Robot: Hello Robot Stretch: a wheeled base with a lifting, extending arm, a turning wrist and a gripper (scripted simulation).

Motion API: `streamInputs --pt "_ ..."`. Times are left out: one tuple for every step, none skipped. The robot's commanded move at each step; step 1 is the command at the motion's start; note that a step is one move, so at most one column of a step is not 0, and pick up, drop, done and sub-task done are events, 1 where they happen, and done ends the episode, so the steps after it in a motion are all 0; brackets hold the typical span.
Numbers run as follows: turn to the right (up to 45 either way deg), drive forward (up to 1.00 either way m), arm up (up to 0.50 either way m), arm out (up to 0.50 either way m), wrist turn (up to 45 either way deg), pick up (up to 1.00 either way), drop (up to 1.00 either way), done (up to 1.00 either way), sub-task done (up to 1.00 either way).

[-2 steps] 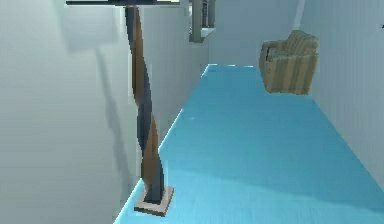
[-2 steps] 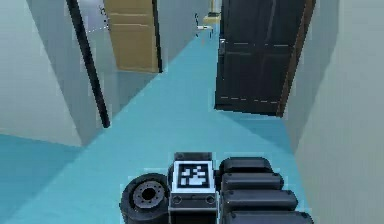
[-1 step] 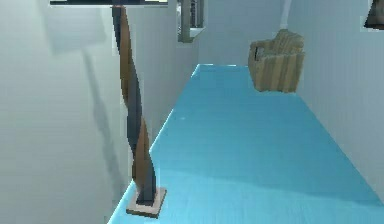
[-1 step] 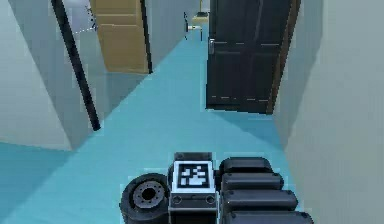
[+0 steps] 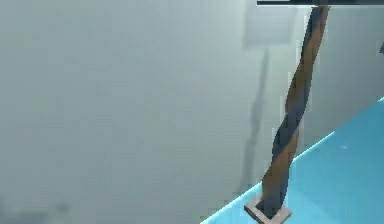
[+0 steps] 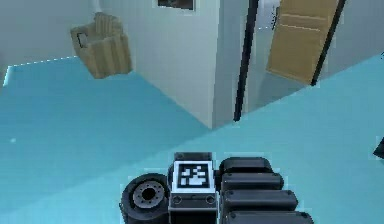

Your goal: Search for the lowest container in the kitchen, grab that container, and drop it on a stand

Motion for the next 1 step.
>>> streamInputs --pt "-45.0 0.00 0.00 0.00 0.0 0.00 0.00 0.00 0.00"
